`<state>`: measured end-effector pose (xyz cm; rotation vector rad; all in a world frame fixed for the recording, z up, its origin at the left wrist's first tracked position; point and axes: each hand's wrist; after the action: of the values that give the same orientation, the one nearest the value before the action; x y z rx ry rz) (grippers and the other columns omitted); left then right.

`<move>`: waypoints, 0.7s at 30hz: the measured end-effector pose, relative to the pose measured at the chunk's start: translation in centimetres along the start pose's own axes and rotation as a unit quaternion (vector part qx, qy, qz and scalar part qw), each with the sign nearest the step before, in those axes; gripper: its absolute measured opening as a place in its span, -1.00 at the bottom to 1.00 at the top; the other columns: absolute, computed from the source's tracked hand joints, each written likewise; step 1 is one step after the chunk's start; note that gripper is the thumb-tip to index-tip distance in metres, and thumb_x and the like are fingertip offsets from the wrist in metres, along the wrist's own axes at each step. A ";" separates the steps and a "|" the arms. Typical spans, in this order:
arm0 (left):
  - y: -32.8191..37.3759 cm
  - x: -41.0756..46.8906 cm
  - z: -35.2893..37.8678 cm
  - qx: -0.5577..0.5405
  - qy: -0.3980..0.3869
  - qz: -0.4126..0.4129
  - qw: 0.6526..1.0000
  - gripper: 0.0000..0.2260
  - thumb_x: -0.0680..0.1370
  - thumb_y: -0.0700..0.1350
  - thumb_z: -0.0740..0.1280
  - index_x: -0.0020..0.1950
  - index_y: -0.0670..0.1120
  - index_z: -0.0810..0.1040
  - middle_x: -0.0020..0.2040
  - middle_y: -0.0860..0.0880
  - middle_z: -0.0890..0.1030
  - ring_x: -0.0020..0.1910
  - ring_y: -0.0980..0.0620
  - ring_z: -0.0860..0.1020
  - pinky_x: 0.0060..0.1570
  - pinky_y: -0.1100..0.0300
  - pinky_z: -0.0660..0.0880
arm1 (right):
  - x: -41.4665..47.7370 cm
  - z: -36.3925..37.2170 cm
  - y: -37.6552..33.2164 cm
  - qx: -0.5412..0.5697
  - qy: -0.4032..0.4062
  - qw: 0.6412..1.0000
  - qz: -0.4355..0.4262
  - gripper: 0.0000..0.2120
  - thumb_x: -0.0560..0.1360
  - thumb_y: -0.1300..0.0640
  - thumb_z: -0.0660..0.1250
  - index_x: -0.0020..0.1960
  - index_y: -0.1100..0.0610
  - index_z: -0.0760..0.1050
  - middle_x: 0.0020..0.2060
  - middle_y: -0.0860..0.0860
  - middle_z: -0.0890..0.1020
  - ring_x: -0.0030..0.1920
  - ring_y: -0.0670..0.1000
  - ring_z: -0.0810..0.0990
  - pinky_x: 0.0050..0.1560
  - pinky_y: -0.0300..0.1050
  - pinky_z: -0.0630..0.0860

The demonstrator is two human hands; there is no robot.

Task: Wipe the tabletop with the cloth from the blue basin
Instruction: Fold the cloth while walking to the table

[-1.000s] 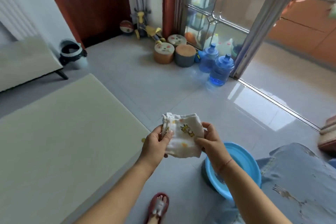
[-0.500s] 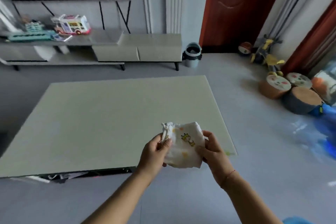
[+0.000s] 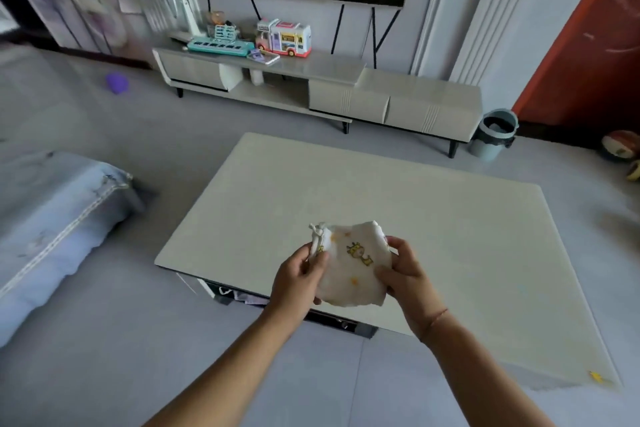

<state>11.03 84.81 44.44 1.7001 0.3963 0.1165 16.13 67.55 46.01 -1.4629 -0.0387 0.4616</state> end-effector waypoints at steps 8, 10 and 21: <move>-4.0 4.5 -13.6 -0.012 0.046 -0.052 0.997 -0.89 0.58 0.02 0.29 -0.07 0.08 0.59 -0.37 0.15 0.56 -0.38 0.20 0.50 -0.42 0.26 0.44 | 6.4 13.9 2.6 0.003 -0.050 0.998 0.041 -0.59 0.50 0.51 0.10 0.18 0.09 0.35 -0.09 0.06 0.62 -0.08 0.03 0.57 -0.09 -0.04 0.54; -5.2 5.7 -15.8 -0.022 0.055 -0.066 0.996 -0.90 0.58 0.01 0.29 -0.07 0.08 0.59 -0.36 0.18 0.57 -0.40 0.25 0.50 -0.47 0.31 0.43 | 8.3 16.3 3.2 -0.005 -0.063 0.997 0.051 -0.59 0.50 0.51 0.10 0.21 0.12 0.34 -0.08 0.07 0.62 -0.07 0.03 0.57 -0.10 -0.06 0.54; -11.5 15.6 -25.5 -0.023 0.116 -0.143 0.983 -0.89 0.56 0.04 0.29 -0.12 0.11 0.59 -0.44 0.19 0.49 -0.46 0.22 0.44 -0.50 0.31 0.37 | 21.1 26.7 7.3 -0.053 -0.124 0.983 0.123 -0.59 0.51 0.49 0.13 0.26 0.14 0.31 -0.03 0.13 0.61 -0.09 0.06 0.55 -0.21 -0.14 0.50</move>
<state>15.72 115.18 35.34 1.5715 0.8024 0.1125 25.32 99.94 37.02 -1.5132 -0.0828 0.8539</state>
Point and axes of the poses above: each hand's wrist, its own x-axis towards the middle knuckle, its own z-axis out of the palm, y = z × x
